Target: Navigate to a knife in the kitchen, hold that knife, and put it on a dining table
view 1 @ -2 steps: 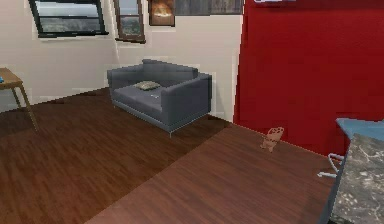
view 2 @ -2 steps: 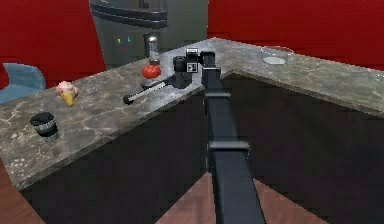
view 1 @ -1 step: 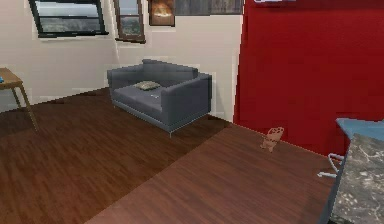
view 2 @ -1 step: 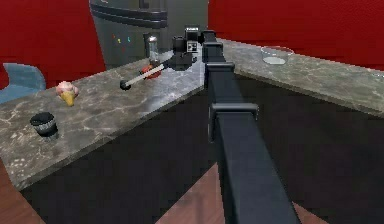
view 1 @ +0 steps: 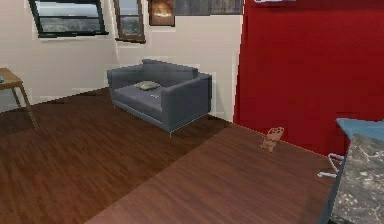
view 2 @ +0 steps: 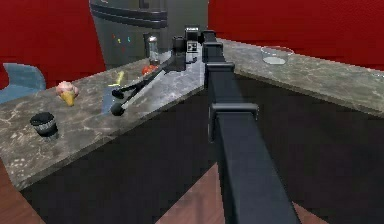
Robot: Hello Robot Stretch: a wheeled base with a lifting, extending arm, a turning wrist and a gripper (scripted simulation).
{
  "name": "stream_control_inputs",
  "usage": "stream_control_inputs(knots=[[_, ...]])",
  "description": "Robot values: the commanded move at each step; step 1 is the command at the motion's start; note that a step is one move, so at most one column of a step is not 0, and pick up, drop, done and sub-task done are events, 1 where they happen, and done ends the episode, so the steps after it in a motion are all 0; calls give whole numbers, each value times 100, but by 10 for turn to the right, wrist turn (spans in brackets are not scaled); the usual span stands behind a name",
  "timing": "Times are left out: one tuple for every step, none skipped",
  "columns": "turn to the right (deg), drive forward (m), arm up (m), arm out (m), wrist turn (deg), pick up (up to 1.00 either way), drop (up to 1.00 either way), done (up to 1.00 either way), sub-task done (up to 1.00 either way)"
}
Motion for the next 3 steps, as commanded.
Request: stream_control_inputs(knots=[[0, 0, 0, 0, -210, 0, 0, 0, 0], [0, 0, 0, -48, 0, 0, 0, 0, 0], [-330, 0, 0, 0, 0, 0, 0, 0, 0]])
